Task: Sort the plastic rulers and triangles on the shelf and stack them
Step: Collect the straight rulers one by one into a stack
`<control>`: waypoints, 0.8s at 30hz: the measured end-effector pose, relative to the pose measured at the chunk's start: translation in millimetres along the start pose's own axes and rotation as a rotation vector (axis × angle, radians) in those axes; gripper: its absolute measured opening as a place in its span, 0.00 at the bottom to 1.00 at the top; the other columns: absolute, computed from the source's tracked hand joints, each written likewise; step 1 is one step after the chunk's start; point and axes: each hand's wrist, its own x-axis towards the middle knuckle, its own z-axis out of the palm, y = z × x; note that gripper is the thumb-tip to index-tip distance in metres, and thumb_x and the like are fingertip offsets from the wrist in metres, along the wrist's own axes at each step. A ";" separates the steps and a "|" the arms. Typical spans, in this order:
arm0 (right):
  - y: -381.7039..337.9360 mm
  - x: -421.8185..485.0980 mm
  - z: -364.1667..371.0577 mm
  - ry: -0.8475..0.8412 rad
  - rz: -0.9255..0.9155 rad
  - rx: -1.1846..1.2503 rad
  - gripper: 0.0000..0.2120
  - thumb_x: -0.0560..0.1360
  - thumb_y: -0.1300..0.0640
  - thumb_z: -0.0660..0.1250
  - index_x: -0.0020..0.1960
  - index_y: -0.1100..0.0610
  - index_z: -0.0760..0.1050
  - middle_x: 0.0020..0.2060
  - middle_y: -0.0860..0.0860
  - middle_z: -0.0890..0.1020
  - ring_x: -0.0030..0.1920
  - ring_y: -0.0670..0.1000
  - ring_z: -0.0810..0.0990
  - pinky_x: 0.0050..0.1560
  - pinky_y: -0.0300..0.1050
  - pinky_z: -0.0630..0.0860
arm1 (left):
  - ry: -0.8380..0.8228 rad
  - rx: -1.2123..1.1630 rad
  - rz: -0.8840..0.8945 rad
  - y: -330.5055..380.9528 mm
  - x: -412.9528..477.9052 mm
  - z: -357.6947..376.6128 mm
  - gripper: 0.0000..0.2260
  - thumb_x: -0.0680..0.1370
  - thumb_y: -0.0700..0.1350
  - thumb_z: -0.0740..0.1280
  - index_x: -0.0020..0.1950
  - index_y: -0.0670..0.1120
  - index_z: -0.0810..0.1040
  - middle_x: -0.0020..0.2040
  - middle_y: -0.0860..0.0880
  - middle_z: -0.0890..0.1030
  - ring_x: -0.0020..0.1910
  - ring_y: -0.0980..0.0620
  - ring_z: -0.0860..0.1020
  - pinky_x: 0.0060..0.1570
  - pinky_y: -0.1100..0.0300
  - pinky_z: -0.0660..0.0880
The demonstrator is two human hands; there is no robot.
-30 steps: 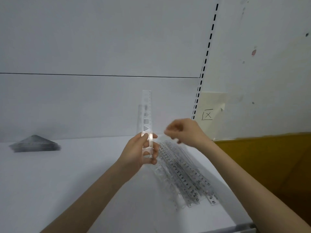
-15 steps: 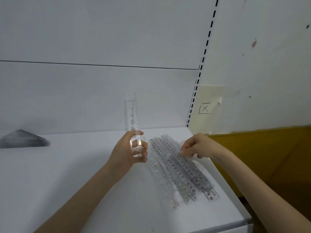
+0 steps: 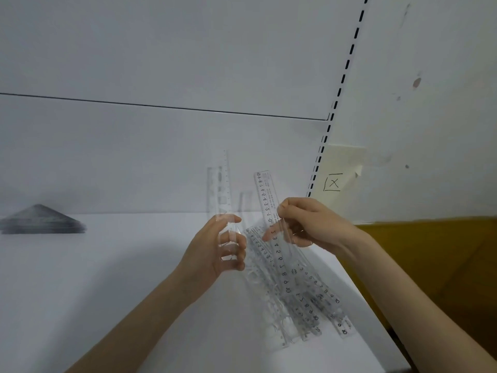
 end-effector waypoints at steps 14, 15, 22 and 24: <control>-15.3 14.8 39.3 0.187 -0.330 0.113 0.05 0.74 0.72 0.61 0.45 0.64 0.69 0.31 0.56 0.83 0.20 0.50 0.65 0.23 0.41 0.60 | -0.116 -0.137 0.004 7.3 -9.2 -0.3 0.15 0.71 0.52 0.65 0.50 0.43 0.76 0.35 0.42 0.73 0.29 0.47 0.73 0.34 0.51 0.75; -14.6 14.0 37.2 0.201 -0.336 0.115 0.05 0.74 0.72 0.63 0.47 0.64 0.71 0.30 0.55 0.83 0.20 0.50 0.65 0.23 0.40 0.61 | -0.131 -0.138 0.012 7.6 -8.9 -1.6 0.13 0.73 0.51 0.64 0.51 0.43 0.75 0.34 0.42 0.72 0.29 0.46 0.72 0.34 0.51 0.75; -8.5 14.1 17.6 0.283 -0.353 0.211 0.03 0.73 0.67 0.67 0.44 0.64 0.79 0.35 0.64 0.82 0.20 0.48 0.66 0.22 0.35 0.61 | -0.182 -0.094 0.063 11.3 -10.4 -4.7 0.10 0.80 0.48 0.59 0.55 0.44 0.73 0.35 0.41 0.73 0.30 0.46 0.71 0.35 0.50 0.75; -6.2 14.8 14.3 0.281 -0.354 0.228 0.03 0.74 0.64 0.68 0.43 0.64 0.79 0.35 0.62 0.82 0.20 0.48 0.65 0.22 0.34 0.61 | -0.167 -0.071 0.075 11.7 -9.7 -4.1 0.10 0.79 0.48 0.59 0.55 0.44 0.72 0.35 0.41 0.74 0.30 0.46 0.72 0.35 0.50 0.75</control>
